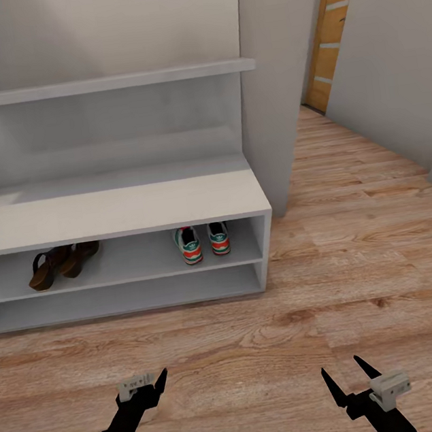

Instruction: Pick up the two gym shoes and the two sandals from the corridor floor and place them onto the hallstand (shoe rack) in the corridor, making sure they are on the rack and not on the floor. Arrange them so the two gym shoes are next to each other and the two sandals are next to each other.

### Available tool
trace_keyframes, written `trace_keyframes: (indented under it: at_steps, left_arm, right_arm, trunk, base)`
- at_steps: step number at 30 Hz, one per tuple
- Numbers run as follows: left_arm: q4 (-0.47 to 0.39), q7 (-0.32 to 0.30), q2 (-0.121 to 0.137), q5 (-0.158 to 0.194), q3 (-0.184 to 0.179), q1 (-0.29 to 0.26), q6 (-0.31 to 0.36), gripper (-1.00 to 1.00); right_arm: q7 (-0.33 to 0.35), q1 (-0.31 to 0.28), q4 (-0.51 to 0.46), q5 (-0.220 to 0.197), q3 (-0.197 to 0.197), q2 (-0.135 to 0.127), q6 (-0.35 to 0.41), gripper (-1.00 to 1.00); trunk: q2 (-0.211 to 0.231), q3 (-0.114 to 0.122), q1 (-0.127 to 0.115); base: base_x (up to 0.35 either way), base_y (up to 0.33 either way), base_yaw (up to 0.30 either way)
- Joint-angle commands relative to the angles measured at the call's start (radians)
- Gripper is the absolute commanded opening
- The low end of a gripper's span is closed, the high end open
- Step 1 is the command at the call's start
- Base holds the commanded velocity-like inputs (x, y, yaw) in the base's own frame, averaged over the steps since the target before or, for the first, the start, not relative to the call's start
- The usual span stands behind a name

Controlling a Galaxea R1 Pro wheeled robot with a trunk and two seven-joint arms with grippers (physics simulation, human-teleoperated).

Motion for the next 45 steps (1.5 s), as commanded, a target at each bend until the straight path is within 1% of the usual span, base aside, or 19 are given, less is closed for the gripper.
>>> trace_keyframes:
  at_steps: [1,8,13,15,16,18,19,20,21,22,24,25,27,30,33,35,40,42,45]
  left_arm:
    - [0.000,0.000,0.000,0.000,0.000,0.000,0.000,1.00]
    - [0.015,0.001,-0.023,0.029,0.026,-0.007,0.000,1.00]
    - [0.017,0.001,-0.043,0.086,0.056,-0.010,0.000,1.00]
    - [0.011,0.000,-0.062,0.133,0.070,-0.015,0.000,1.00]
    - [0.011,0.000,-0.062,0.133,0.070,-0.015,0.000,1.00]
    - [0.009,0.000,-0.083,0.194,0.082,-0.031,0.000,1.00]
    - [0.009,0.000,-0.083,0.194,0.082,-0.031,0.000,1.00]
    - [0.016,0.001,-0.099,0.258,0.091,-0.046,0.001,1.00]
    - [0.026,-0.001,-0.107,0.292,0.094,-0.052,0.002,1.00]
    - [0.026,-0.001,-0.107,0.292,0.094,-0.052,0.002,1.00]
    - [0.070,-0.006,-0.127,0.354,0.096,-0.058,0.005,1.00]
    - [0.070,-0.006,-0.127,0.354,0.096,-0.058,0.005,1.00]
    - [0.148,-0.009,-0.154,0.397,0.097,-0.063,0.007,1.00]
    - [0.196,-0.011,-0.167,0.412,0.096,-0.064,0.008,1.00]
    - [0.332,-0.002,-0.210,0.438,0.092,-0.071,0.011,1.00]
    - [0.363,0.005,-0.222,0.436,0.084,-0.078,0.012,1.00]
    - [0.415,0.042,-0.241,0.409,0.052,-0.111,0.014,1.00]
    - [0.430,0.083,-0.241,0.363,0.018,-0.158,0.015,1.00]
    - [0.429,0.095,-0.241,0.341,0.005,-0.174,0.016,1.00]
  right_arm:
    - [0.000,0.000,0.000,0.000,0.000,0.000,0.000,1.00]
    - [0.001,0.001,0.000,0.000,0.000,0.000,0.000,1.00]
    - [0.004,0.004,-0.003,-0.001,0.000,0.000,0.000,1.00]
    - [0.005,0.005,-0.004,-0.002,-0.002,0.000,0.000,1.00]
    - [0.005,0.005,-0.004,-0.002,-0.002,0.000,0.000,1.00]
    - [0.006,0.006,-0.004,-0.004,-0.004,0.000,0.000,1.00]
    - [0.006,0.006,-0.004,-0.004,-0.004,0.000,0.000,1.00]
    - [0.006,0.006,-0.004,-0.006,-0.006,-0.001,0.000,1.00]
    - [0.007,0.006,-0.004,-0.006,-0.006,-0.001,0.000,1.00]
    - [0.007,0.006,-0.004,-0.006,-0.006,-0.001,0.000,1.00]
    - [0.006,0.006,-0.004,-0.007,-0.008,-0.001,0.000,1.00]
    - [0.006,0.006,-0.004,-0.007,-0.008,-0.001,0.000,1.00]
    - [0.005,0.006,-0.005,-0.008,-0.009,-0.001,0.000,1.00]
    - [0.005,0.006,-0.005,-0.008,-0.010,-0.002,0.000,1.00]
    - [0.004,0.005,-0.006,-0.009,-0.011,-0.002,0.000,1.00]
    - [0.003,0.006,-0.006,-0.009,-0.011,-0.002,0.000,1.00]
    - [0.003,0.006,-0.007,-0.009,-0.011,-0.002,-0.001,1.00]
    - [0.002,0.007,-0.009,-0.009,-0.011,-0.002,-0.001,1.00]
    - [0.002,0.008,-0.013,-0.009,-0.011,-0.002,-0.001,1.00]
  trunk:
    - [0.000,0.000,0.000]
    - [0.000,0.000,0.000]
    - [0.000,0.000,0.000]
    - [0.000,0.000,0.000]
    - [0.000,0.000,0.000]
    - [0.000,0.000,0.000]
    - [0.000,0.000,0.000]
    - [0.000,0.000,0.000]
    - [0.000,0.000,0.000]
    - [0.000,0.000,0.000]
    - [0.000,0.000,0.000]
    - [0.000,0.000,0.000]
    - [0.000,0.000,0.000]
    - [0.000,0.000,0.000]
    - [0.000,0.000,0.000]
    - [0.000,0.000,0.000]
    - [0.000,0.000,0.000]
    - [0.000,0.000,0.000]
    - [0.000,0.000,0.000]
  base:
    - [0.000,0.000,0.000]
    - [0.000,0.000,0.000]
    - [0.000,0.000,0.000]
    - [0.000,0.000,0.000]
    - [0.000,0.000,0.000]
    - [0.000,0.000,0.000]
    - [0.000,0.000,0.000]
    - [0.000,0.000,0.000]
    - [0.000,0.000,0.000]
    - [0.000,0.000,0.000]
    - [0.000,0.000,0.000]
    - [0.000,0.000,0.000]
    - [0.000,0.000,0.000]
    - [0.000,0.000,0.000]
    - [0.000,0.000,0.000]
    - [0.000,0.000,0.000]
    - [0.000,0.000,0.000]
    - [0.000,0.000,0.000]
    - [0.000,0.000,0.000]
